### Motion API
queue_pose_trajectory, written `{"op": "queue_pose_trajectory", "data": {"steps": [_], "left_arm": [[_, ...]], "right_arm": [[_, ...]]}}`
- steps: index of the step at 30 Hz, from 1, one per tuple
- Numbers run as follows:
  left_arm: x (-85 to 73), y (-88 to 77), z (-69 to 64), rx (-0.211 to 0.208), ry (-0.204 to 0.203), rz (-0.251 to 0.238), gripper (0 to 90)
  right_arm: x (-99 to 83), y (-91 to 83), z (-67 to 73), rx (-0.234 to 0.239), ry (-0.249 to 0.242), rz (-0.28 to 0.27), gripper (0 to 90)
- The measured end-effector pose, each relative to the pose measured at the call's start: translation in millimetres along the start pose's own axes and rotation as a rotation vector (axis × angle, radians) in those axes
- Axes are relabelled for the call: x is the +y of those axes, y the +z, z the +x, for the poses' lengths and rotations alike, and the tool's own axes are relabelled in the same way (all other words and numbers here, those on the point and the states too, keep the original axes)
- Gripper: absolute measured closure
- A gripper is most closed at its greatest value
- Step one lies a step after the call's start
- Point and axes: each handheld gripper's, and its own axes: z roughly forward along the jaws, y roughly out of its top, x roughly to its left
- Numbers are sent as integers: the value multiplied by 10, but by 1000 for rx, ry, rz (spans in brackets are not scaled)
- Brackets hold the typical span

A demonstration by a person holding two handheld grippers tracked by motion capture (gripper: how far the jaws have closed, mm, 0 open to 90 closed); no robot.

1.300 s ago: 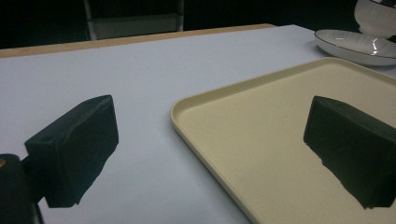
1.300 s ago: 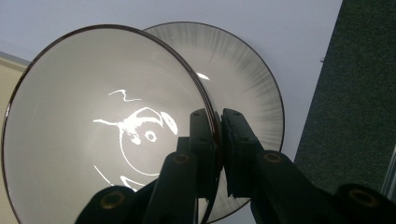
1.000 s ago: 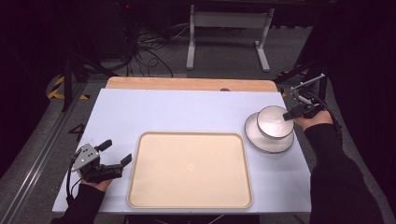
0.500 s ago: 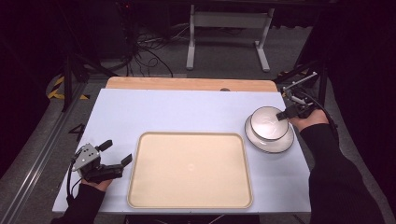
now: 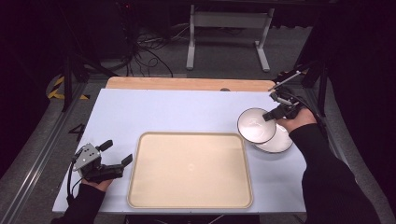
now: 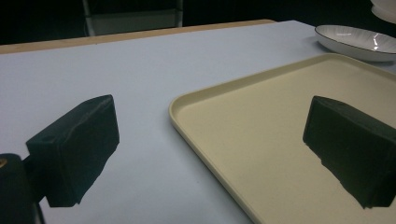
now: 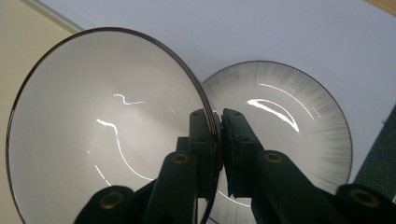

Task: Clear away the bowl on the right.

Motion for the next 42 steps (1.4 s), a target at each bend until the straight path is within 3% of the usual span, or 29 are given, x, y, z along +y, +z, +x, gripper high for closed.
{"op": "queue_pose_trajectory", "data": {"steps": [13, 23, 42], "left_arm": [[-3, -6, -2, 2, -1, -2, 43], [-2, -10, 2, 1, -4, -2, 44], [-18, -66, 24, 4, -14, -4, 44]], "right_arm": [[194, -11, 526, 58, -140, -16, 831], [292, 53, 850, 108, -209, -9, 831], [455, 140, 1303, 189, -324, -19, 831]]}}
